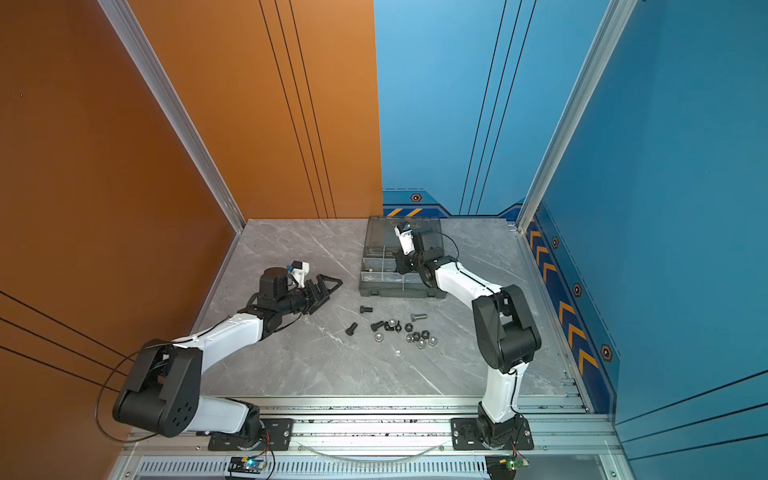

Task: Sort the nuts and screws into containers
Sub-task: 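Carry the black wing nut with the right gripper into the organizer box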

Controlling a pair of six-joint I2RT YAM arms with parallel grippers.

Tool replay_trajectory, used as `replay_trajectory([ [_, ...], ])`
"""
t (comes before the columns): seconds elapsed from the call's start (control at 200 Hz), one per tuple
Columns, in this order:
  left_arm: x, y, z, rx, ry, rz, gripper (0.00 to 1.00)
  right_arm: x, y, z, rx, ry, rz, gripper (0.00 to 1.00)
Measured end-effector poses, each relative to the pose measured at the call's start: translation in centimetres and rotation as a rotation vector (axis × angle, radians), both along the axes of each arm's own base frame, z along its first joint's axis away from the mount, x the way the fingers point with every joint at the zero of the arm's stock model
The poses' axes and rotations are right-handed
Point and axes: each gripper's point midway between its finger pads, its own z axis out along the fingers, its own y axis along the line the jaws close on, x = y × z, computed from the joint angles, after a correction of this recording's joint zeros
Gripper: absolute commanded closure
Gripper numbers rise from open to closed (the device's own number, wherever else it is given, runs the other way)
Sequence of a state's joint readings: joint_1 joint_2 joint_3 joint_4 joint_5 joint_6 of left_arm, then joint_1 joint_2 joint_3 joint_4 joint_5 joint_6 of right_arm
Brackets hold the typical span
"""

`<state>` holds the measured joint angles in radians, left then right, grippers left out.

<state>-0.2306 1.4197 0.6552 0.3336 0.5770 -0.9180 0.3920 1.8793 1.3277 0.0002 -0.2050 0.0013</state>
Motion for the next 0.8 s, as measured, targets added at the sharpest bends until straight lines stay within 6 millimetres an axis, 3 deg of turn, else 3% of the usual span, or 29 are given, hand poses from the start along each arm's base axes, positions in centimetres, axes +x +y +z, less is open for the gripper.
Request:
replay_trajectory([
  [0.415, 0.1, 0.0, -0.8, 0.005, 0.02, 0.0, 0.02, 0.3, 2.4, -5.0, -0.056, 0.076, 0.023, 1.0],
  [0.606, 0.1, 0.0, -0.7, 0.004, 0.015, 0.0, 0.02, 0.7, 2.4, -5.4, -0.066, 0.077, 0.014, 1.0],
  [0.801, 0.1, 0.0, -0.8, 0.004, 0.016, 0.0, 0.02, 0.7, 2.3, -5.8, -0.076, 0.088, 0.009, 0.92],
])
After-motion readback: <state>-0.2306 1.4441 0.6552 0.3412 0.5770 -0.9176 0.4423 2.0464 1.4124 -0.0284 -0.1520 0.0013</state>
